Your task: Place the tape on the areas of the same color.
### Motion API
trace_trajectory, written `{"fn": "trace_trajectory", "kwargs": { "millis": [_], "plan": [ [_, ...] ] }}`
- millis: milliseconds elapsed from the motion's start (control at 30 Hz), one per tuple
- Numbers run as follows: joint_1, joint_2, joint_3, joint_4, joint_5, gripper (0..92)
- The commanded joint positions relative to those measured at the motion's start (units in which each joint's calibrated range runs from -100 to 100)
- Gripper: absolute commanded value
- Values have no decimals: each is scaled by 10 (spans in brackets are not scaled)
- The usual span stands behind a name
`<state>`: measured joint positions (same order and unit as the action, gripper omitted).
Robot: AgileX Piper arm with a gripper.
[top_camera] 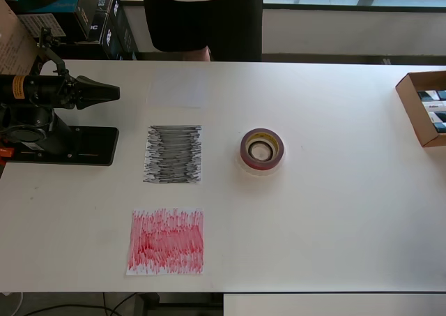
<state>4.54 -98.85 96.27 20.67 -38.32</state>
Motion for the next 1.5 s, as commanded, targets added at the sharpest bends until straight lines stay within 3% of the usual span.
{"fn": "trace_trajectory", "kwargs": {
  "millis": [0,1467],
  "plan": [
    [1,-3,-5,3,-2,1],
    [-3,10,-12,8,-2,1]
  ]
}}
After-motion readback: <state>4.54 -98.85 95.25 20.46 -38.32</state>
